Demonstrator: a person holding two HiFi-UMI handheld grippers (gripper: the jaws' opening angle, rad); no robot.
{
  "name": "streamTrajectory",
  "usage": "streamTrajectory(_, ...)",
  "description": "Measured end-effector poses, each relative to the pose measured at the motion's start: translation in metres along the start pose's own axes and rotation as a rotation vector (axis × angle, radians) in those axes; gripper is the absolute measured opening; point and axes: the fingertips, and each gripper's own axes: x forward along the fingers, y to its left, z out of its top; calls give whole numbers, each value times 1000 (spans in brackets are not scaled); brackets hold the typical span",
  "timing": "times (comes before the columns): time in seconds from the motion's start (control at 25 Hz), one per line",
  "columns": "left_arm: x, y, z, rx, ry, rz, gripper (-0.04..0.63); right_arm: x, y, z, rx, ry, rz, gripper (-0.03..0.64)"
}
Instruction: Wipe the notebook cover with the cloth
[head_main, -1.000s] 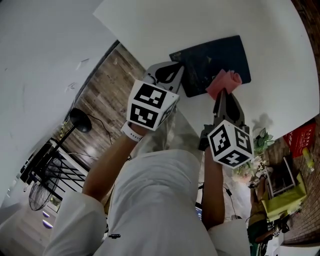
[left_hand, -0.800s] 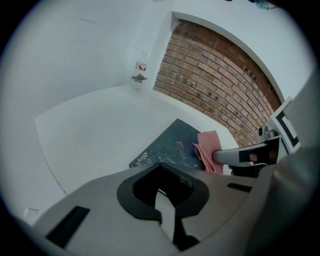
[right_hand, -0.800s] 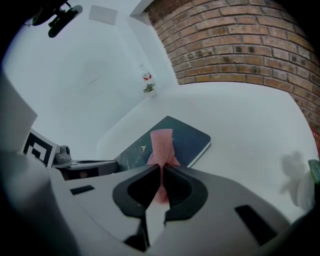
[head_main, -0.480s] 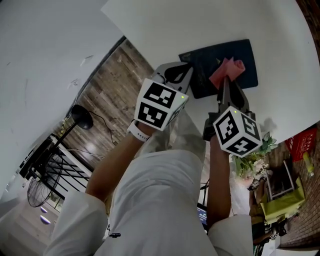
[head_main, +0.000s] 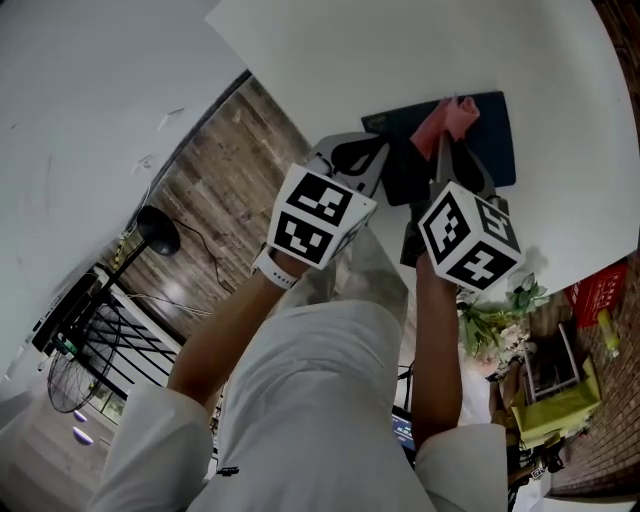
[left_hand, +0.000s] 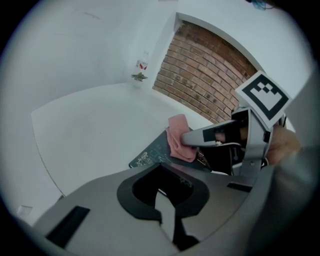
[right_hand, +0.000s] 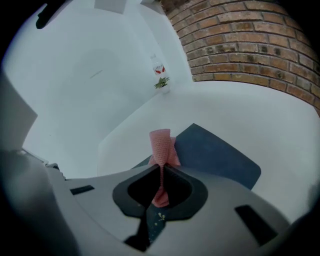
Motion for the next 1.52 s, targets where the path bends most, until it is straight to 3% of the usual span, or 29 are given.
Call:
streamTrajectory(0.4, 0, -4, 1, -31, 2, -18, 18, 13, 16, 17, 0, -7, 60, 29)
streamTrajectory(0.72, -6, -3, -1, -24, 0, -4, 18, -12, 26, 25, -19, -81, 115, 29)
streamTrajectory(1.04, -19, -4, -17, -16, 0, 5, 18, -41, 24, -2, -27, -85, 109, 29)
streamTrajectory(1.52, -39, -8, -38, -40, -14, 17, 18, -43, 9, -63, 0, 42, 36, 29)
